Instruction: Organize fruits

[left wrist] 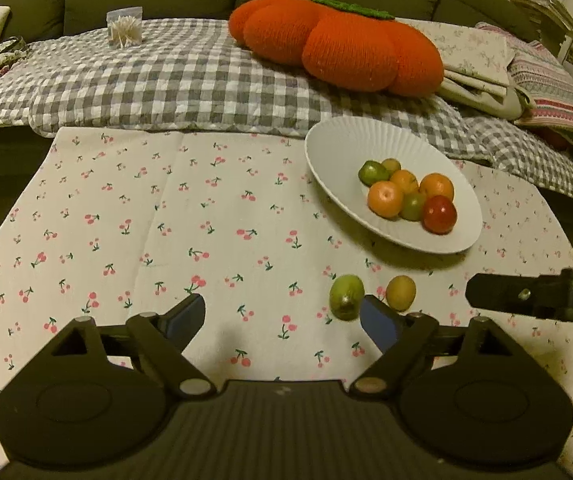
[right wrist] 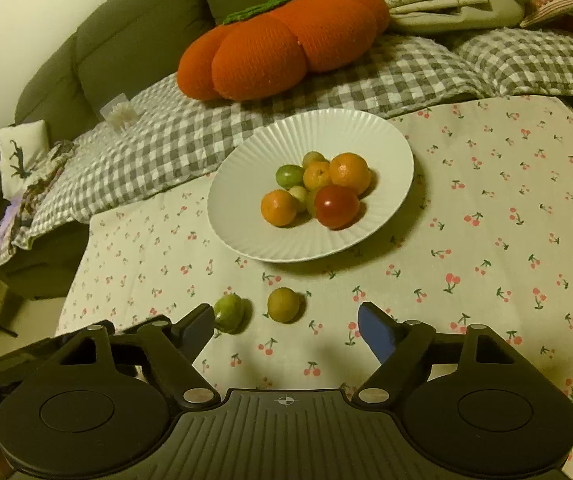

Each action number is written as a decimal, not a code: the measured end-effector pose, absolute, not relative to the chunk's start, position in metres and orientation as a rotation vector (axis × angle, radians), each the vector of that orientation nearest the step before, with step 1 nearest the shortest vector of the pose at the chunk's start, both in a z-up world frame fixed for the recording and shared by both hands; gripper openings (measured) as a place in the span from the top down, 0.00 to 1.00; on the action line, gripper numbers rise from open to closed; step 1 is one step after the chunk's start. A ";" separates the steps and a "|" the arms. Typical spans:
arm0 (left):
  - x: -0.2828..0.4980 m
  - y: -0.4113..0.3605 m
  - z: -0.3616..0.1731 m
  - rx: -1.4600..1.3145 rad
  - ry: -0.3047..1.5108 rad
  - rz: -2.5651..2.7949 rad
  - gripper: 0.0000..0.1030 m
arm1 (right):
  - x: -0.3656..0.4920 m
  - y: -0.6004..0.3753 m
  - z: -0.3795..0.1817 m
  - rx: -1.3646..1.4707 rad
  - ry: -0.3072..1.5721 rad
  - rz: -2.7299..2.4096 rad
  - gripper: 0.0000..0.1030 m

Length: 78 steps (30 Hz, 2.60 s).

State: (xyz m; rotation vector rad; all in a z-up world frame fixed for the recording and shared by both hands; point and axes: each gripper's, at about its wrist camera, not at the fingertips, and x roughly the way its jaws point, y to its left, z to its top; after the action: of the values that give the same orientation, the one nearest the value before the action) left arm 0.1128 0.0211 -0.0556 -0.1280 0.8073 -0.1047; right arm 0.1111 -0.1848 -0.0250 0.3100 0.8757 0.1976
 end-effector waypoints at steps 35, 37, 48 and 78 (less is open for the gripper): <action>0.141 -0.015 -0.095 -0.081 0.773 -0.241 0.76 | 0.128 -0.197 -0.044 0.309 0.890 0.133 0.25; 0.141 -0.012 -0.095 -0.094 0.777 -0.236 0.76 | 0.128 -0.197 -0.045 0.302 0.887 0.137 0.25; 0.137 0.017 -0.090 -0.202 0.853 -0.135 0.76 | 0.137 -0.184 -0.060 0.243 0.891 0.163 0.32; 0.134 0.026 -0.085 -0.253 0.879 -0.078 0.76 | 0.146 -0.137 -0.072 0.117 0.864 0.240 0.76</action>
State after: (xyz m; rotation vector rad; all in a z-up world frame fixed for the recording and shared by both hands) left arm 0.1344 0.0264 -0.0853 -0.2530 0.8787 -0.0781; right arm 0.1465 -0.1368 -0.0720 0.1174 0.8643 0.2404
